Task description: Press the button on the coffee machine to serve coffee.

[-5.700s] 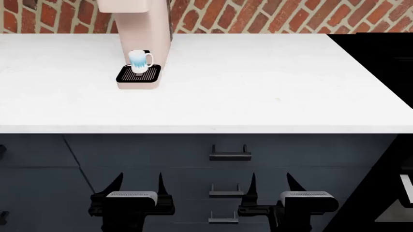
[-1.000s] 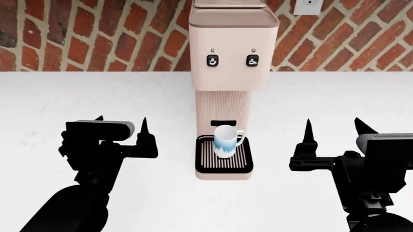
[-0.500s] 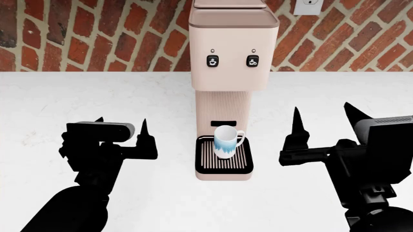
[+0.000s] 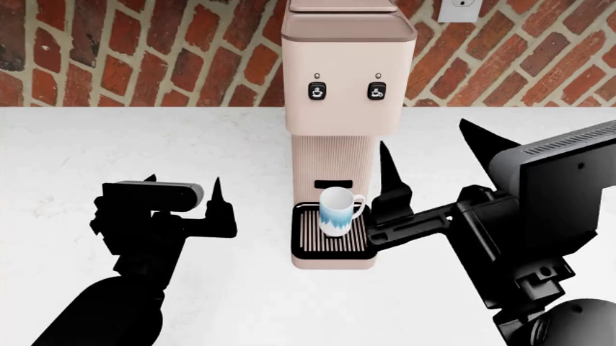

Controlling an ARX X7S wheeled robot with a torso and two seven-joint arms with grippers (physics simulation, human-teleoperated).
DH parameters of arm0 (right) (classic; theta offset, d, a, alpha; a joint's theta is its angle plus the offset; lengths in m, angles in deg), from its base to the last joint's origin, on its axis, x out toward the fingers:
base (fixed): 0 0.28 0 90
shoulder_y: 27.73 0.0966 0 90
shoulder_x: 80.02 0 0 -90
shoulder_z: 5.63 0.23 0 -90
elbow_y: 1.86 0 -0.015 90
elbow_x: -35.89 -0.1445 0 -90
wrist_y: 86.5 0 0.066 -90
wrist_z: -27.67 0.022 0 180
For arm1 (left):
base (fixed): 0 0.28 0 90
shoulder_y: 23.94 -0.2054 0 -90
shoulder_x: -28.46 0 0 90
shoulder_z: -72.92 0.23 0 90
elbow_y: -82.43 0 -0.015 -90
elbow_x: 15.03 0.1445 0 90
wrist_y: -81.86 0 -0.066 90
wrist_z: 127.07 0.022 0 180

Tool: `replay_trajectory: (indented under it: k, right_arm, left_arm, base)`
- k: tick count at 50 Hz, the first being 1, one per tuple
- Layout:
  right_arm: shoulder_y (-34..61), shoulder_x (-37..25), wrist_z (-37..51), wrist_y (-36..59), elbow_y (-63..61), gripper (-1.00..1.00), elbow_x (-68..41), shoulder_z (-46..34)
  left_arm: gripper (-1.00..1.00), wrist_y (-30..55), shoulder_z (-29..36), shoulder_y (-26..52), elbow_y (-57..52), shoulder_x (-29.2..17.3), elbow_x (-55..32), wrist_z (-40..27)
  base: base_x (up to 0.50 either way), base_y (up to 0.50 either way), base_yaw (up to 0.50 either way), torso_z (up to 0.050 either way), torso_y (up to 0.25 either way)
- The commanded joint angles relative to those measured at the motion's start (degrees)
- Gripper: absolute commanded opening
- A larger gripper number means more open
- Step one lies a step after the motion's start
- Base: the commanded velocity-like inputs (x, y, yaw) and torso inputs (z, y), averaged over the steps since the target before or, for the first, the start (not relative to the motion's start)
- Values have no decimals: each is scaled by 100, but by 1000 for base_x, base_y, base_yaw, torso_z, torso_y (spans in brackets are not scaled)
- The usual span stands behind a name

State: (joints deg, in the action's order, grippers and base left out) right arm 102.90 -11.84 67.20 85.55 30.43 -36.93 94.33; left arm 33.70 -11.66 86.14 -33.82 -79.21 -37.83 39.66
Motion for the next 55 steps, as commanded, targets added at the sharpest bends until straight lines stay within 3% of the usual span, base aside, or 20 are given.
replay_trajectory:
  k: [1,8,21,22,42,55]
  right_arm:
    - [846,-24,1379,269,214,100,-1798,-233]
    - [1260,-23,1654,132,437,100,-2079,-516]
    - [1204,44,704,-8,490,100,-929,-710]
    - [1199,36,687,-27,480,-100,-894,-715]
    - [977,0,287,-452,726,-100,274,-1263]
    - [982,25,-182,-910,1102,-100,1219,-2046]
  left_arm:
    - [100,19,-80,-44,-77,-114,-77,30]
    - [100,-32,17,-28,5,-68,-26,0]
    - [100,-44,14,-28,19,-101,-55,-9]
    - [100,-50,35,-22,27,-88,-41,-22]
    - [100,-77,55,-19,52,-106,-81,-44]
    - [100,-154,82,-38,149,-126,-69,-40]
  base:
    - [0,0,0,0,0]
    - [0,0,0,0,0]
    - [0,0,0,0,0]
    - [0,0,0,0,0]
    - [0,0,0,0,0]
    - [0,0,0,0,0]
